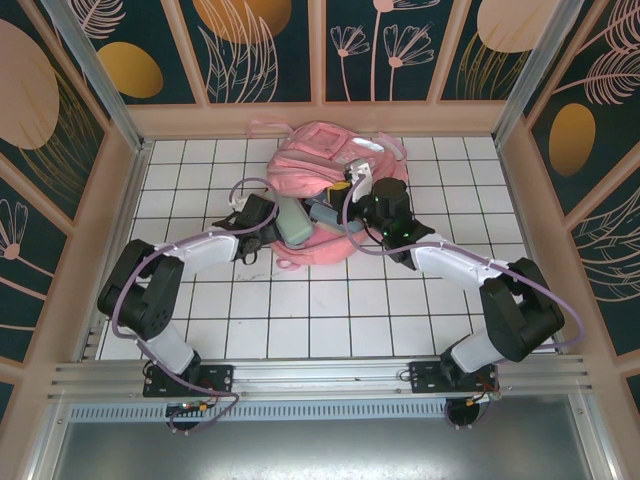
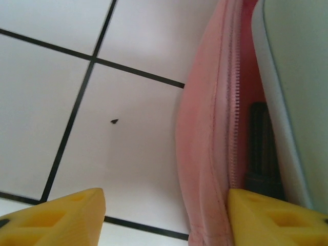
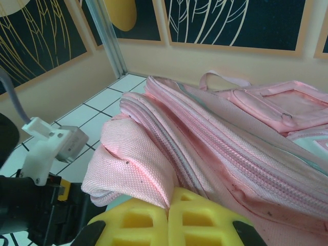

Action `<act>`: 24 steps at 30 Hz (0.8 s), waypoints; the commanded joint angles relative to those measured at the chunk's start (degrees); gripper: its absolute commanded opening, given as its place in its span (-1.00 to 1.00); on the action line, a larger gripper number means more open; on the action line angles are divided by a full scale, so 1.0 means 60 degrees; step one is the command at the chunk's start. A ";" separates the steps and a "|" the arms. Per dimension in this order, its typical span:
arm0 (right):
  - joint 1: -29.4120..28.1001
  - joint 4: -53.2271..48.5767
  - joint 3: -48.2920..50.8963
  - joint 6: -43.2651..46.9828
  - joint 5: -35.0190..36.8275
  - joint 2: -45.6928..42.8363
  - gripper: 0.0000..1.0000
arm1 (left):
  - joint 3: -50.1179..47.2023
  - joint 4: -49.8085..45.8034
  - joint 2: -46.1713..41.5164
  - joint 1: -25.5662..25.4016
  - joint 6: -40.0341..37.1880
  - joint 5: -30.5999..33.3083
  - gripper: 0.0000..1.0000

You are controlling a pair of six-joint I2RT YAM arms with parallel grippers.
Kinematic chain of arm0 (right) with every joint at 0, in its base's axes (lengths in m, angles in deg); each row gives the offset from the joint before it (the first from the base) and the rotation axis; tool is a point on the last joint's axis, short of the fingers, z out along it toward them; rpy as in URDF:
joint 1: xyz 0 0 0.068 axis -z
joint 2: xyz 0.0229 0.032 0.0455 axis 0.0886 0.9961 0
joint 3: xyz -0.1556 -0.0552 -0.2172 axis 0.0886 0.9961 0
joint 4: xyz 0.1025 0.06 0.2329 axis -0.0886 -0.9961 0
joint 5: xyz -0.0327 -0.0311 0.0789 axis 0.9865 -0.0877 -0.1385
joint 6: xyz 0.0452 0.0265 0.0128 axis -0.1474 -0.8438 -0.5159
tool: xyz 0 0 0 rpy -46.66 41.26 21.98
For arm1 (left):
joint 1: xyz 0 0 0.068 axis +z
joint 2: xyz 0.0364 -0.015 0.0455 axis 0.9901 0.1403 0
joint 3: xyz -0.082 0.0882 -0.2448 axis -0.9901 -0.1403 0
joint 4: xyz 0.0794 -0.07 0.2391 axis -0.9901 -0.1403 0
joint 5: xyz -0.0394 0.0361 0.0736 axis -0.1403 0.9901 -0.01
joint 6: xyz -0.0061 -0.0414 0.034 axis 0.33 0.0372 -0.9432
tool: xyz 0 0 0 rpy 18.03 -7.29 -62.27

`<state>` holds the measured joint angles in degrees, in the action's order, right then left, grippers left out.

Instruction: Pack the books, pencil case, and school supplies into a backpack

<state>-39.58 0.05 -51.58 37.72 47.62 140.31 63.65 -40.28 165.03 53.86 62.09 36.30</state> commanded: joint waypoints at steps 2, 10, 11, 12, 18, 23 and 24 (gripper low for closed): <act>-0.0165 0.0598 -0.0504 0.0123 -0.0294 -0.0111 -1.00 | 0.0350 0.0421 0.0541 0.0051 -0.0249 -0.0434 0.42; -0.0166 0.0595 -0.0522 0.0149 -0.0301 -0.0052 -1.00 | 0.0627 0.0544 -0.0071 0.0050 -0.0302 -0.0472 0.39; -0.0168 0.0592 -0.0541 0.0148 -0.0294 -0.0053 -1.00 | 0.0627 0.0475 -0.0172 0.0050 -0.0294 -0.0320 0.39; -0.0160 0.0584 -0.0538 0.0147 -0.0294 -0.0054 -1.00 | 0.0587 0.0457 -0.0291 0.0050 -0.0277 -0.0213 0.38; -0.0164 0.0595 -0.0557 0.0140 -0.0322 -0.0045 -1.00 | 0.0650 0.0548 -0.0061 0.0094 -0.0382 -0.0393 0.30; -0.0162 0.0580 -0.0522 0.0155 -0.0294 -0.0081 -1.00 | 0.0724 0.0385 0.0733 0.0098 -0.0385 -0.0194 0.04; -0.0168 0.0573 -0.0532 0.0149 -0.0294 -0.0094 -1.00 | 0.0697 0.0362 0.0736 0.0094 -0.0389 -0.0109 -0.16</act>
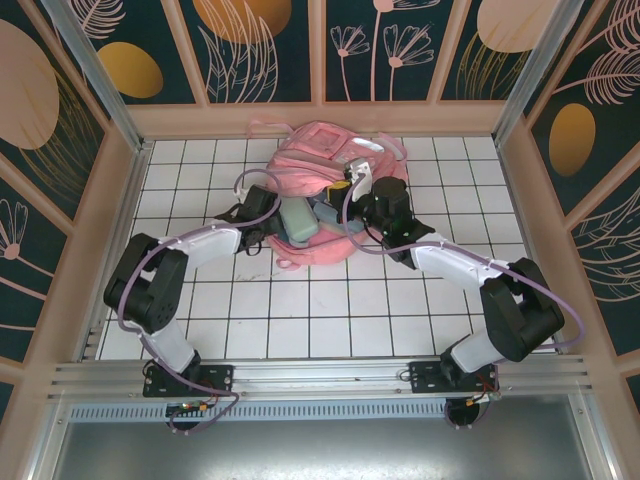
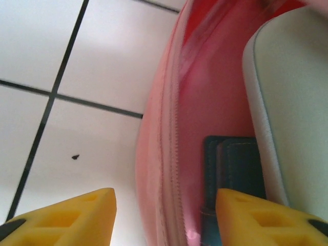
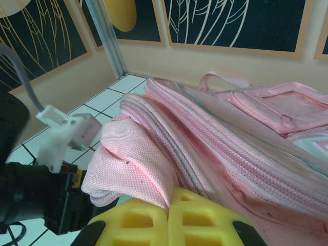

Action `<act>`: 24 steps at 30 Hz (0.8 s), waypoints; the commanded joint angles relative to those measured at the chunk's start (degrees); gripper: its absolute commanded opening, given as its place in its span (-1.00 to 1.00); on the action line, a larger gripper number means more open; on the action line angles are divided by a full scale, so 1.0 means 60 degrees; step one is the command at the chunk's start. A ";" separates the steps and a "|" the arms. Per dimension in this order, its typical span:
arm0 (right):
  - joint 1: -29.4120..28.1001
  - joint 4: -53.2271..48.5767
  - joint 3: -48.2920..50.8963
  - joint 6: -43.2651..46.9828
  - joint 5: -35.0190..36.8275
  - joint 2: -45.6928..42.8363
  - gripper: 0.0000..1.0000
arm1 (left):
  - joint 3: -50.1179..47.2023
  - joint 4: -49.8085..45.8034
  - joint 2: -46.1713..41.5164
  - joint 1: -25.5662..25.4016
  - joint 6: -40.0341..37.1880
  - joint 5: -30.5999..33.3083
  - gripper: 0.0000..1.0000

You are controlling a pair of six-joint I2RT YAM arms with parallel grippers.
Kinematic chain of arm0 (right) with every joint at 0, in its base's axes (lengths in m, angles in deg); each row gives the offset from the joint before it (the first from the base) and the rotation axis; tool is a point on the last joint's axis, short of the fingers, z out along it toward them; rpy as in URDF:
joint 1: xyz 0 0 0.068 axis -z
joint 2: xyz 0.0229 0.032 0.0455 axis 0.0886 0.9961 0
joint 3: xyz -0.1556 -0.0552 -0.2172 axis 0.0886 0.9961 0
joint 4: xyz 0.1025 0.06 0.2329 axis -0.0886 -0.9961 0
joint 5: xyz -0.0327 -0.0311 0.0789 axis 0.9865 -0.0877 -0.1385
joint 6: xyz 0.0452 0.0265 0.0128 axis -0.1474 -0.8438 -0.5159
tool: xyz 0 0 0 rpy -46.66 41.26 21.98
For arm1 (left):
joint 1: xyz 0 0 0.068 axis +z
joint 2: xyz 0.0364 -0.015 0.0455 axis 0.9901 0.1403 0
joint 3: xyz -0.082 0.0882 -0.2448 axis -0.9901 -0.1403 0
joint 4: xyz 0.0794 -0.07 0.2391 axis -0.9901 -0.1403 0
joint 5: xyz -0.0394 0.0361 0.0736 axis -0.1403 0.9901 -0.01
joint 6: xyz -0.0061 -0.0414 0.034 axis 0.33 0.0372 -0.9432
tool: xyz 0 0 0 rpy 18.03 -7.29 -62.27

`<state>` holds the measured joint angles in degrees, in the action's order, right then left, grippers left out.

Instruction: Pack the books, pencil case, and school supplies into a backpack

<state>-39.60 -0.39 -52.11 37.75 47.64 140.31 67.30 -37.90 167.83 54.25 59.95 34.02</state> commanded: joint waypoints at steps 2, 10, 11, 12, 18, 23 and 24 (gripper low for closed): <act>-0.0164 0.0631 -0.0439 0.0166 -0.0297 -0.0104 -1.00 | 0.0086 -0.0135 0.0097 0.0029 0.0009 0.0417 -0.67; -0.0164 0.0638 -0.0503 0.0196 -0.0273 -0.0037 -1.00 | -0.0039 -0.0814 -0.1866 0.0014 0.0491 0.0587 -1.00; -0.0163 0.0617 -0.0510 0.0200 -0.0261 -0.0046 -1.00 | -0.0128 -0.0812 -0.2170 0.0000 0.0583 0.0489 -1.00; -0.0164 0.0608 -0.0519 0.0221 -0.0251 -0.0037 -1.00 | -0.0142 -0.0846 -0.2397 -0.0035 0.0710 0.0412 -1.00; -0.0256 0.0544 -0.0674 0.0176 -0.0431 0.0132 -1.00 | -0.0675 -0.0797 -0.2990 -0.1016 0.1676 0.0628 -1.00; -0.0492 0.0243 -0.0814 0.0276 -0.0344 0.0298 -1.00 | -0.0740 -0.0519 -0.3027 -0.1724 0.2282 0.0806 -1.00; -0.0514 0.0232 -0.0749 0.0271 -0.0302 0.0266 -1.00 | -0.0780 -0.0477 -0.3027 -0.1789 0.2382 0.0772 -1.00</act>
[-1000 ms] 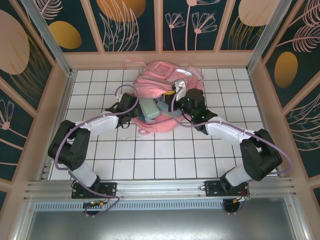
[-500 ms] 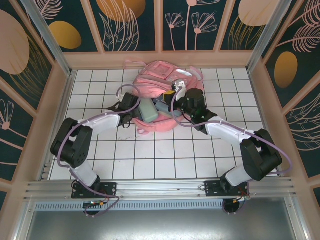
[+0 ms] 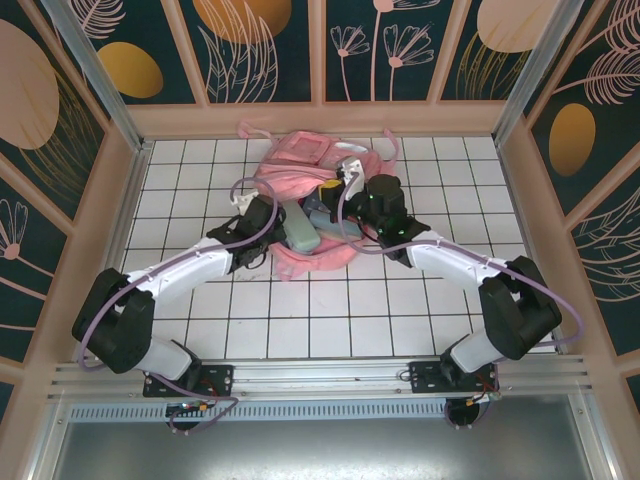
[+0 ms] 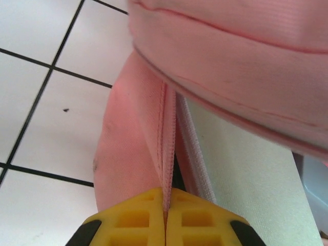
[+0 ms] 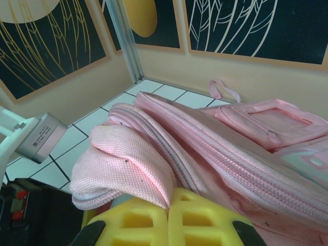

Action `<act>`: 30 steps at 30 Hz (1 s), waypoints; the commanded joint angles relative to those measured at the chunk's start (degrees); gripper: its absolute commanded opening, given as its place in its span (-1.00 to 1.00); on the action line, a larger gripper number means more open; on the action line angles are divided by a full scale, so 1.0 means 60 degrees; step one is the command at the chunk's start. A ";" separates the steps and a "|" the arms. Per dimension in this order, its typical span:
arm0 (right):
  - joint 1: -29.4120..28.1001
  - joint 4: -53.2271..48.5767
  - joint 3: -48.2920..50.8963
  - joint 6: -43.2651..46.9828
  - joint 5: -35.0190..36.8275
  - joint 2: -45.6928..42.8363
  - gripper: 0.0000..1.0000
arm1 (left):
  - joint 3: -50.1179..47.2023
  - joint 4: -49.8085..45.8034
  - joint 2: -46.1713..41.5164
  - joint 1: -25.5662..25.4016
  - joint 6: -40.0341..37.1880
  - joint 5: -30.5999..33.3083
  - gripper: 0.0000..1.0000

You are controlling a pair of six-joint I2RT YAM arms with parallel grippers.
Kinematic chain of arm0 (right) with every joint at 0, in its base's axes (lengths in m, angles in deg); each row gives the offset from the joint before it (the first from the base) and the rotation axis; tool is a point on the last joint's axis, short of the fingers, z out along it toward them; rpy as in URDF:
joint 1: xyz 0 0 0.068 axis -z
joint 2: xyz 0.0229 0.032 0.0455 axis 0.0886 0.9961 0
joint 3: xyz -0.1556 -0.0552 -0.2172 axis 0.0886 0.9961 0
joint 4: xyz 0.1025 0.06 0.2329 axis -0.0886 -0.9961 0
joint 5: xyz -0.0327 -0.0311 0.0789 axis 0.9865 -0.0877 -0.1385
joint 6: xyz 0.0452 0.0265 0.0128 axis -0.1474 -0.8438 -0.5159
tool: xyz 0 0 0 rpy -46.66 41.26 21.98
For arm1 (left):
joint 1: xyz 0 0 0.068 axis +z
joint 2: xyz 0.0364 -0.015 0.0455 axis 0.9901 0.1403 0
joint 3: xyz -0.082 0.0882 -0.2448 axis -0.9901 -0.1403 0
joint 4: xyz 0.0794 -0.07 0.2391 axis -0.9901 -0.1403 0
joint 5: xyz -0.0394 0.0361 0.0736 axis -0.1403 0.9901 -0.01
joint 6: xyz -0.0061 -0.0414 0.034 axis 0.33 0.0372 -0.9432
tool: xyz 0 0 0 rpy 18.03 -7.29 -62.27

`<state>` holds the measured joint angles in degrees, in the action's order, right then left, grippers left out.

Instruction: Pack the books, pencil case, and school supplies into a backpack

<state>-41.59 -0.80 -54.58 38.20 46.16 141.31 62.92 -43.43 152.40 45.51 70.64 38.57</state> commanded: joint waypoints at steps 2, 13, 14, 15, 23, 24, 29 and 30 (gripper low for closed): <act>-0.0199 0.0239 -0.0155 0.0194 0.0069 -0.0030 -1.00 | -0.0160 0.0669 -0.0434 -0.0462 0.0660 -0.0161 -1.00; -0.0098 -0.0031 0.1681 0.0059 0.1110 -0.1541 -0.45 | -0.0868 0.1256 -0.0464 -0.0627 0.1061 -0.0477 -1.00; -0.0072 -0.0051 0.1886 -0.0003 0.1220 -0.1737 -0.30 | -0.1019 0.1413 -0.0536 -0.0686 0.1222 -0.0512 -1.00; -0.0053 -0.0076 0.2034 -0.0052 0.1341 -0.1881 -0.20 | -0.1133 0.1627 -0.0580 -0.0770 0.1408 -0.0532 -1.00; 0.0448 -0.0827 0.2777 -0.0480 0.2106 -0.2927 -0.04 | -0.0778 0.2887 0.0222 -0.2090 0.2410 -0.0379 -1.00; 0.0568 -0.0899 0.2814 -0.0567 0.2147 -0.2988 -0.05 | -0.0664 0.2988 0.0360 -0.2225 0.2470 -0.0340 -1.00; 0.1270 -0.1018 0.3041 -0.0938 0.2484 -0.3205 -0.08 | 0.0104 0.3522 0.1159 -0.2931 0.3063 0.0248 -1.00; 0.1407 -0.1042 0.3031 -0.0962 0.2448 -0.3167 -0.09 | 0.0291 0.3573 0.1354 -0.3018 0.3153 0.0314 -1.00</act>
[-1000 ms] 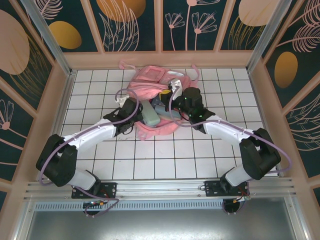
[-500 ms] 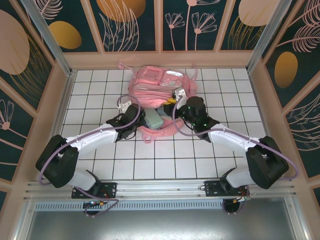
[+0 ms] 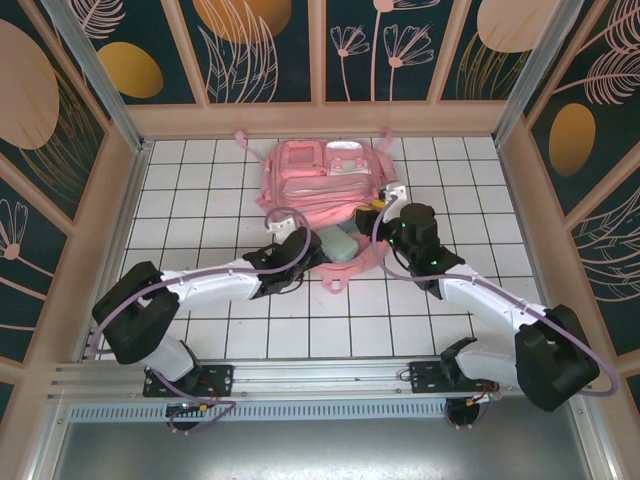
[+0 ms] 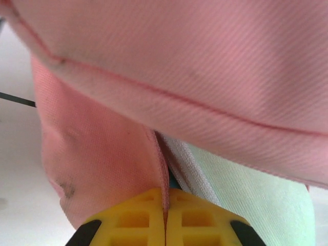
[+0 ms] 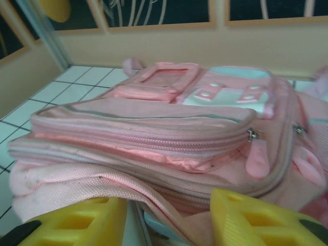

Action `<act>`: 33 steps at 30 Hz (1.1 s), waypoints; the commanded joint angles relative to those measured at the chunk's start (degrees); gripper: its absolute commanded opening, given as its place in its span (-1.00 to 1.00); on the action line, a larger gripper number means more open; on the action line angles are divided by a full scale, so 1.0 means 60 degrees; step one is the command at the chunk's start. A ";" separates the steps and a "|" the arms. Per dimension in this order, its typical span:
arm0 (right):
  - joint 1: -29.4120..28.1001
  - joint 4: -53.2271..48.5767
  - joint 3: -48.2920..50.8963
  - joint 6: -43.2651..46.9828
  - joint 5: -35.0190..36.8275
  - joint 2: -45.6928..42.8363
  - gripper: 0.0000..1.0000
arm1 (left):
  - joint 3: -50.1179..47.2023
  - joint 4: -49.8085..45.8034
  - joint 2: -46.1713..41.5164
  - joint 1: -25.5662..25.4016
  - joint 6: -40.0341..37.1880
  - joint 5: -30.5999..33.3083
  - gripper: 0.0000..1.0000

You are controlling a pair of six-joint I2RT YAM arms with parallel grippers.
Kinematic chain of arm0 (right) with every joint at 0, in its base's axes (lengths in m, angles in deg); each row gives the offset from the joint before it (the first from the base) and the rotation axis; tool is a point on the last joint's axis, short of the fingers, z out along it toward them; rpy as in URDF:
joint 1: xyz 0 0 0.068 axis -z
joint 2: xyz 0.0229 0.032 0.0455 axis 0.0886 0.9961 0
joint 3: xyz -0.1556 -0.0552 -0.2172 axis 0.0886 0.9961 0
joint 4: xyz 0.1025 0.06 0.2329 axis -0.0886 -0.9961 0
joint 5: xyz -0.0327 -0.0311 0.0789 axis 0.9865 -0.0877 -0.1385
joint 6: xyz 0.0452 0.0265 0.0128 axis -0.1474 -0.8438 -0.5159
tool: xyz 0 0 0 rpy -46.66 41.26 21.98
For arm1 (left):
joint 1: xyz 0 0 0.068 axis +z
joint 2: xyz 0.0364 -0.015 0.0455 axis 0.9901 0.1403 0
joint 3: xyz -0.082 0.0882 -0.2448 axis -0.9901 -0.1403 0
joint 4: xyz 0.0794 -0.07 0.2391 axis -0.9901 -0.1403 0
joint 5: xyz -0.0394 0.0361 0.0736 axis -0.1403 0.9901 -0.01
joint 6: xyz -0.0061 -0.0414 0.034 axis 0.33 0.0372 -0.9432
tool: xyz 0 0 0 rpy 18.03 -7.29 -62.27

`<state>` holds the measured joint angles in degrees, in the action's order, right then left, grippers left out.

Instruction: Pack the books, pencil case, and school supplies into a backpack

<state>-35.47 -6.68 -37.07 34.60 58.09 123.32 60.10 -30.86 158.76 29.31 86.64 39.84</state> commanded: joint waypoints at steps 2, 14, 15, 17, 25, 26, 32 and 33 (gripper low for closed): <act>0.0711 -0.0224 0.0025 -0.0442 0.0356 -0.0014 -0.09 | 0.1273 0.1569 0.0770 -0.0491 0.0584 0.0169 -1.00; 0.1036 -0.1080 0.0165 -0.1260 0.0601 -0.0808 0.18 | 0.2009 0.0707 0.1345 -0.0634 -0.0069 -0.0365 0.04; 0.1037 -0.1228 0.0147 -0.1369 0.0646 -0.0897 0.18 | 0.1928 0.0559 0.1301 -0.0631 -0.0121 -0.0355 0.13; 0.1010 -0.1670 0.0083 -0.1663 0.0794 -0.1161 0.18 | 0.1738 0.0275 0.0795 -0.0630 -0.0462 -0.0402 0.21; 0.0567 -0.3265 -0.0164 -0.2490 0.1606 -0.2107 0.20 | 0.1239 -0.1694 -0.0636 -0.0621 -0.1261 0.0095 0.57; 0.0349 -0.3341 -0.0205 -0.2465 0.1715 -0.2181 0.20 | 0.1067 -0.1755 -0.0904 -0.0633 -0.1337 0.0336 0.55; -0.1102 -0.3234 -0.0423 -0.2486 0.2368 -0.1997 0.20 | 0.0438 -0.2152 -0.2203 0.0105 -0.2152 0.1360 0.44; -0.1341 -0.3162 -0.0486 -0.2514 0.2385 -0.1839 0.19 | 0.0242 -0.1998 -0.2427 0.0395 -0.2310 0.1174 0.40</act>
<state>-40.85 -25.61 -37.51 20.72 69.39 111.10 63.49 -41.35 147.33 28.48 77.04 44.14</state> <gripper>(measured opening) 0.597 0.713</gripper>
